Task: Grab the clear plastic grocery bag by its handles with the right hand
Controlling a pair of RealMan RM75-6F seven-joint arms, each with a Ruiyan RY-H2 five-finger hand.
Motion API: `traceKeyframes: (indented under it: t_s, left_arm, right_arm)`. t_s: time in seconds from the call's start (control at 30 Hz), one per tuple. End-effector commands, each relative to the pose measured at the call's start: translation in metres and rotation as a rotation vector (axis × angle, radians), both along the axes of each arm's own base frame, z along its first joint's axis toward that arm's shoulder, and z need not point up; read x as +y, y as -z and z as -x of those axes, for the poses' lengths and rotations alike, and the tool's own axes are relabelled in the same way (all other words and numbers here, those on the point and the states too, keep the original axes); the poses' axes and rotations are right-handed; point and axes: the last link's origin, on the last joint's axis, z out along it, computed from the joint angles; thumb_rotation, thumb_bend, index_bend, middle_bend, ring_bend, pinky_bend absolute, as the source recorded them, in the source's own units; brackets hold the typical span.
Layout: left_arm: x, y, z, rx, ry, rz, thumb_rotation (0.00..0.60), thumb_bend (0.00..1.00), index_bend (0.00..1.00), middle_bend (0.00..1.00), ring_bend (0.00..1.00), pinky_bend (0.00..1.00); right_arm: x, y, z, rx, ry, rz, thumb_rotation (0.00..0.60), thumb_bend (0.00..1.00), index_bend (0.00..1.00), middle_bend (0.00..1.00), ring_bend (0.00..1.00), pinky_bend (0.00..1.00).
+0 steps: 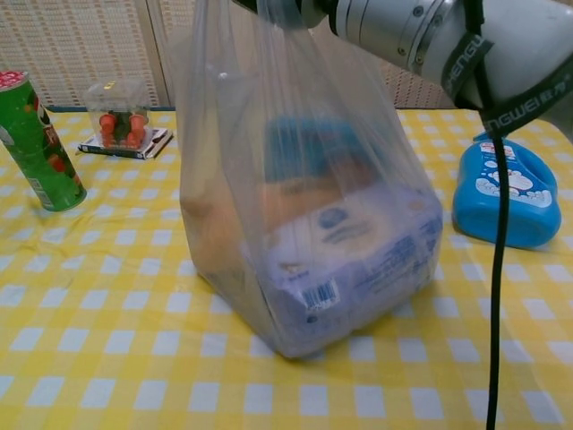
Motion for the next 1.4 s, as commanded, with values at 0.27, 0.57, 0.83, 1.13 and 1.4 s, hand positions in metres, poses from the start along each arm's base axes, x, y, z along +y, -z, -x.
traceKeyframes:
  t_s: [0.27,0.57,0.83,1.13,1.4]
  left_arm:
    - [0.001,0.003,-0.001,0.003,0.001,0.008,0.6,0.25,0.0,0.09,0.06,0.0]
    - [0.001,0.003,-0.003,0.002,0.006,0.011,0.6,0.25,0.0,0.09,0.06,0.0]
    - [-0.001,0.003,-0.003,0.003,0.002,0.015,0.6,0.25,0.0,0.09,0.06,0.0]
    - [-0.001,0.005,-0.005,0.006,0.007,0.023,0.6,0.25,0.0,0.09,0.06,0.0]
    - [0.002,0.007,-0.004,0.009,0.0,0.033,0.6,0.25,0.0,0.09,0.06,0.0]
  right_arm:
    - [-0.005,-0.018,0.005,-0.068,0.134,-0.066,0.6,0.63,0.53,0.64,0.71,0.71]
    - [-0.001,-0.029,0.008,-0.058,0.226,-0.088,0.6,0.65,0.57,0.71,0.82,0.82]
    - [0.01,-0.05,-0.011,-0.062,0.185,-0.093,0.6,0.65,0.57,0.71,0.83,0.82]
    - [0.032,-0.116,-0.057,-0.155,0.065,-0.003,0.6,0.65,0.57,0.71,0.83,0.82]
    - [0.056,-0.164,-0.073,-0.175,0.016,0.072,0.6,0.65,0.57,0.71,0.82,0.82]
